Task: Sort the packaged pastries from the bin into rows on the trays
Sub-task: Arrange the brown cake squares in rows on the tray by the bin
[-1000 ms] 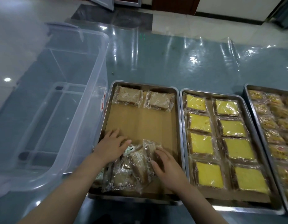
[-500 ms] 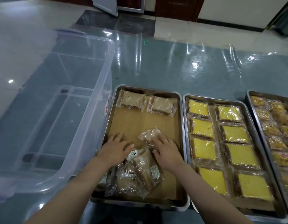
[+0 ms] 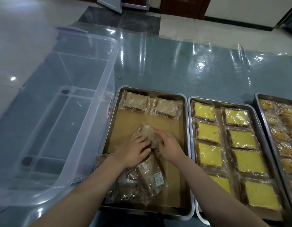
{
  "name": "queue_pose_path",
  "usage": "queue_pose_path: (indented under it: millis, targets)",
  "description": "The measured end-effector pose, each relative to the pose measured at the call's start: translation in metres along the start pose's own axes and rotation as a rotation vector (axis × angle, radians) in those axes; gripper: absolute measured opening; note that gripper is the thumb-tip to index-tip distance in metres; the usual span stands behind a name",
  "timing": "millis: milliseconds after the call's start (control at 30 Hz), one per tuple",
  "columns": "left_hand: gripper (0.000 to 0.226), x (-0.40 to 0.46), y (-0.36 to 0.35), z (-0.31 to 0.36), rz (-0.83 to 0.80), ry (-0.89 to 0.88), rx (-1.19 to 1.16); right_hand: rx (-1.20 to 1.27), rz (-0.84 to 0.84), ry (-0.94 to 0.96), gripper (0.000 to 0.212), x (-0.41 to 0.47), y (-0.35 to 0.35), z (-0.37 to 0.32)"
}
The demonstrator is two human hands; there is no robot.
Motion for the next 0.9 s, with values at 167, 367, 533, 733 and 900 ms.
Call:
queue_pose_path:
  millis: [167, 367, 533, 733, 900]
  targets:
    - [0.058, 0.004, 0.006, -0.005, -0.043, 0.092, -0.047, -0.494, 0.053, -0.011, 0.055, -0.006, 0.003, 0.022]
    - [0.065, 0.006, 0.021, -0.025, 0.036, 0.260, 0.007, -0.614, -0.023, -0.080, 0.056, -0.013, 0.000, 0.034]
    - [0.068, 0.015, 0.020, -0.034, 0.092, 0.335, 0.049, -0.597, -0.050, -0.104, 0.056, -0.013, 0.000, 0.033]
    - [0.064, 0.021, 0.024, -0.034, 0.142, 0.356, 0.108, -0.602, -0.059, -0.095, 0.056, -0.014, 0.000, 0.035]
    - [0.066, 0.020, 0.024, -0.031, 0.123, 0.371, 0.134, -0.580, -0.049, -0.094, 0.056, -0.014, 0.000, 0.036]
Point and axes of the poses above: each hand's wrist, its own x-axis towards the middle knuckle, its own y-axis out of the back of the hand, z = x × y, the point moved 2 cm from there along x, towards the middle knuckle, and after that the axes turned 1 degree about y, right-handed, at the moved point
